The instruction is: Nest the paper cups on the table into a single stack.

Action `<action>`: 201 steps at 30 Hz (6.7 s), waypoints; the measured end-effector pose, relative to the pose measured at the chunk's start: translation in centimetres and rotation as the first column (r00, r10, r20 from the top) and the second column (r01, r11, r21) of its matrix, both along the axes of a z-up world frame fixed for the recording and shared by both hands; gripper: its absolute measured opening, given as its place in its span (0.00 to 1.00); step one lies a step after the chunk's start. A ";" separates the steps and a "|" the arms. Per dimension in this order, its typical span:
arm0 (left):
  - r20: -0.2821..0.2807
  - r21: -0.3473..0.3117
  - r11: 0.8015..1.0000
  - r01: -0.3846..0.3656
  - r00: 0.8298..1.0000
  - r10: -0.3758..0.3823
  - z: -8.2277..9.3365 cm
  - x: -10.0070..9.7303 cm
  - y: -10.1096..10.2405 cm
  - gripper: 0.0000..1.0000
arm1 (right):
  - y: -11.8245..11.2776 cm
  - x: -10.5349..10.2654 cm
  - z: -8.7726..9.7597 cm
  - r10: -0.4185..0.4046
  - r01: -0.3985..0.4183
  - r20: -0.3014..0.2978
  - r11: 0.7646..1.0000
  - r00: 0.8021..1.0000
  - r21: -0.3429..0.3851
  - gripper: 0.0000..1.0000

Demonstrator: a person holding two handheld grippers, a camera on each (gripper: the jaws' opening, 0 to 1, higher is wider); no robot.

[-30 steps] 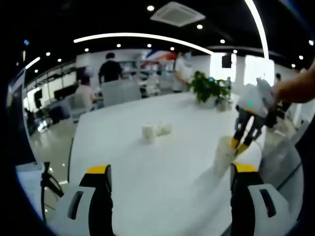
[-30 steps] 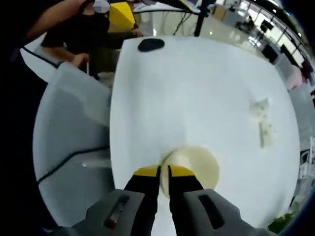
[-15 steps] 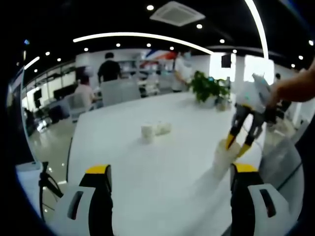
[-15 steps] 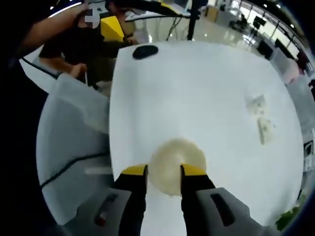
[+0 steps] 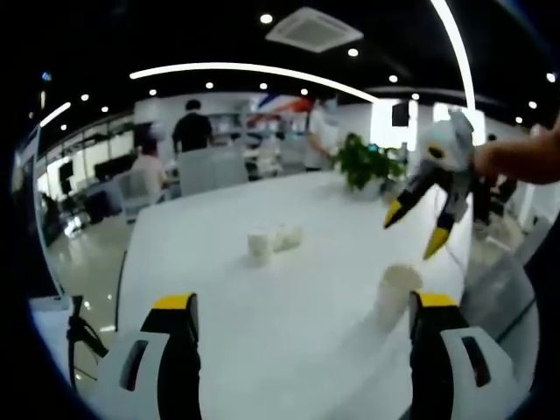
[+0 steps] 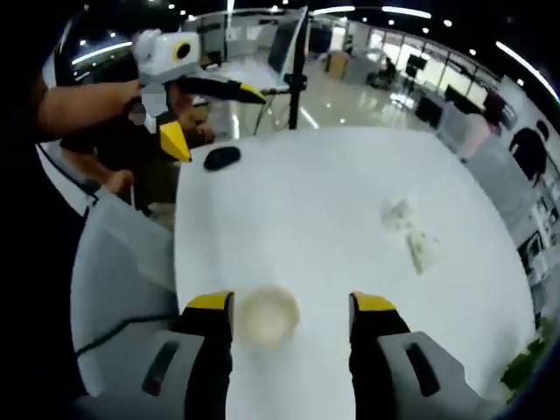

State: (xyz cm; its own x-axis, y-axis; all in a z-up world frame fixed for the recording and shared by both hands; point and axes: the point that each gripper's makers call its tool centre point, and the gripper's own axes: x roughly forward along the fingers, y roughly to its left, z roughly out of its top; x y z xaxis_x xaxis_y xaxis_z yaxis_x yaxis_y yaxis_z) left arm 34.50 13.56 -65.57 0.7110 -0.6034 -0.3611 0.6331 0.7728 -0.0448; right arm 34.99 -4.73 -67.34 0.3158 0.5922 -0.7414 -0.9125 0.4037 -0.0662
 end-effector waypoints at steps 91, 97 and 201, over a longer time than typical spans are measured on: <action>0.014 -0.052 0.999 0.002 1.000 -0.002 -5.9 7.5 -5.6 0.96 | -18.1 0.4 -3.6 -0.489 0.370 0.119 0.778 0.864 0.509 1.00; 0.008 -0.029 1.000 0.007 1.000 -0.007 -7.3 9.6 -6.5 0.99 | -17.3 0.1 -4.8 -0.471 0.364 0.105 0.789 0.876 0.495 1.00; 0.086 -0.027 0.999 0.018 0.996 -0.015 -2.3 31.4 -11.0 0.37 | -18.0 0.3 -3.9 -0.489 0.388 0.104 0.789 0.866 0.476 1.00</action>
State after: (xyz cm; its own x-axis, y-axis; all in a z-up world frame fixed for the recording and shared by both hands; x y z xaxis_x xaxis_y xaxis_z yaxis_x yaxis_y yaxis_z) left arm 65.89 2.59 -67.92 0.7286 -0.6243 -0.2818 0.6482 0.7614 -0.0108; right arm 35.32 -22.77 -71.20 0.7367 0.5885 -0.3332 -0.6128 0.7893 0.0392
